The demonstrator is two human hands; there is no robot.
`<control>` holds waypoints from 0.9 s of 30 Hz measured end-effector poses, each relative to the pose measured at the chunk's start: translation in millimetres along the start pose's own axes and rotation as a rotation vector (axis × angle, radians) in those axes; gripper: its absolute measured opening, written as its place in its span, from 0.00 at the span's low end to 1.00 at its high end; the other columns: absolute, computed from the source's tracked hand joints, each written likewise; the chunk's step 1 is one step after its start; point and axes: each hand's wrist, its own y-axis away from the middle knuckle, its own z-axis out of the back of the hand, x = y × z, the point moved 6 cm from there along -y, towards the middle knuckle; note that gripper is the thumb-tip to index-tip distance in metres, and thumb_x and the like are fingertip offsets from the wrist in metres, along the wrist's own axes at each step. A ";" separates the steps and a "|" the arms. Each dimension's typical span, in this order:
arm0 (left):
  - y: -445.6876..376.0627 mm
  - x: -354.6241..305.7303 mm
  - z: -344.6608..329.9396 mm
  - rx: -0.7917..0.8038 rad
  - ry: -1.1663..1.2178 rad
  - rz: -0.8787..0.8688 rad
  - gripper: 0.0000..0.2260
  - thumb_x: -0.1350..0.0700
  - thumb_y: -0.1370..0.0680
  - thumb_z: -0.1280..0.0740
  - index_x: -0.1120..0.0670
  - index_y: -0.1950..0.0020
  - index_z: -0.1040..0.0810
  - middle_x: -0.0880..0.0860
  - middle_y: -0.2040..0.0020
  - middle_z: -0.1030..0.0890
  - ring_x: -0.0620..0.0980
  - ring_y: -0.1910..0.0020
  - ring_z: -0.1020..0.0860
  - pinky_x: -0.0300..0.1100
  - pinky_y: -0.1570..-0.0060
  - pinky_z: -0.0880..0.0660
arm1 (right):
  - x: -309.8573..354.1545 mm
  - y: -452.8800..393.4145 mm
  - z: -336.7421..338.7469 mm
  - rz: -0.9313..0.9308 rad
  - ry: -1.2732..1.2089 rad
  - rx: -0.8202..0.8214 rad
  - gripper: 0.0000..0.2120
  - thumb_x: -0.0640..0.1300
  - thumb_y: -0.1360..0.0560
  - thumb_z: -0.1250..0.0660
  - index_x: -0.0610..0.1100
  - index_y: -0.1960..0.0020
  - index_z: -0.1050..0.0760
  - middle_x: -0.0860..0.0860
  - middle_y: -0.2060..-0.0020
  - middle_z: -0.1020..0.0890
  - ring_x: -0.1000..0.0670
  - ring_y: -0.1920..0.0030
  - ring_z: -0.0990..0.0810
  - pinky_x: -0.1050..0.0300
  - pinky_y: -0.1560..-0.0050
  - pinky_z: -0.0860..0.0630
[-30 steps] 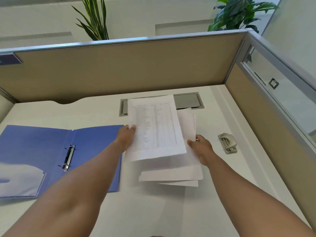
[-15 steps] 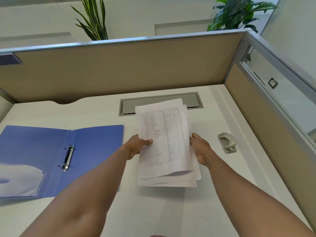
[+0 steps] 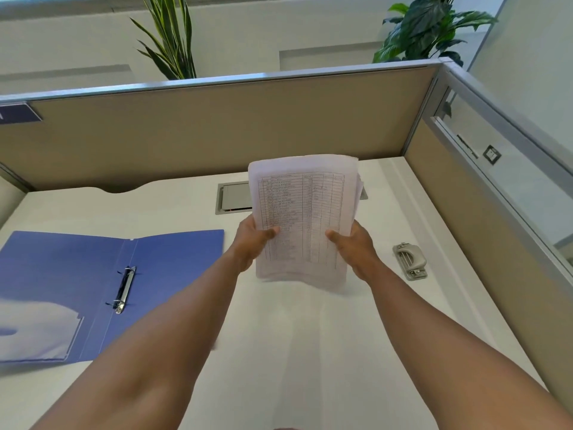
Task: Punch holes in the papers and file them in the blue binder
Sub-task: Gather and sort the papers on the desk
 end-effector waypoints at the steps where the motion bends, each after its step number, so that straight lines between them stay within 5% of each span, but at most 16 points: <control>1: 0.0 -3.5 0.4 -0.009 -0.004 -0.016 0.16 0.65 0.23 0.30 0.57 0.35 0.23 0.51 0.42 0.17 0.49 0.44 0.20 0.45 0.43 0.23 | 1.6 -0.9 0.6 0.024 -0.002 -0.010 0.17 0.40 0.23 0.32 0.47 0.34 0.27 0.50 0.45 0.19 0.48 0.44 0.21 0.53 0.43 0.23; 9: 4.7 -21.2 0.6 -0.028 -0.030 -0.118 0.16 0.67 0.25 0.28 0.54 0.40 0.21 0.49 0.47 0.17 0.43 0.48 0.20 0.32 0.55 0.23 | 2.9 0.2 7.5 0.094 0.008 -0.113 0.20 0.41 0.26 0.28 0.44 0.35 0.28 0.48 0.43 0.19 0.47 0.43 0.21 0.53 0.45 0.23; 14: 6.7 -23.4 -0.4 -0.026 -0.037 -0.137 0.15 0.66 0.25 0.27 0.54 0.41 0.21 0.49 0.48 0.17 0.45 0.48 0.20 0.37 0.51 0.23 | 3.4 8.2 12.3 0.135 0.072 -0.127 0.16 0.40 0.24 0.30 0.44 0.39 0.31 0.50 0.46 0.21 0.50 0.46 0.23 0.64 0.54 0.26; 21: 7.9 -21.7 -1.7 -0.031 -0.082 -0.128 0.15 0.62 0.22 0.30 0.56 0.35 0.23 0.52 0.42 0.18 0.52 0.42 0.22 0.47 0.41 0.25 | -4.1 8.5 12.3 0.131 0.173 -0.136 0.14 0.40 0.21 0.37 0.41 0.36 0.32 0.47 0.42 0.22 0.48 0.44 0.23 0.53 0.43 0.25; 27: 11.1 -19.9 1.2 -0.025 -0.078 -0.120 0.16 0.61 0.22 0.30 0.57 0.35 0.23 0.52 0.42 0.17 0.51 0.43 0.20 0.47 0.42 0.23 | 0.4 11.2 11.2 0.172 0.216 -0.135 0.14 0.40 0.21 0.37 0.40 0.36 0.32 0.48 0.45 0.22 0.47 0.46 0.23 0.53 0.47 0.24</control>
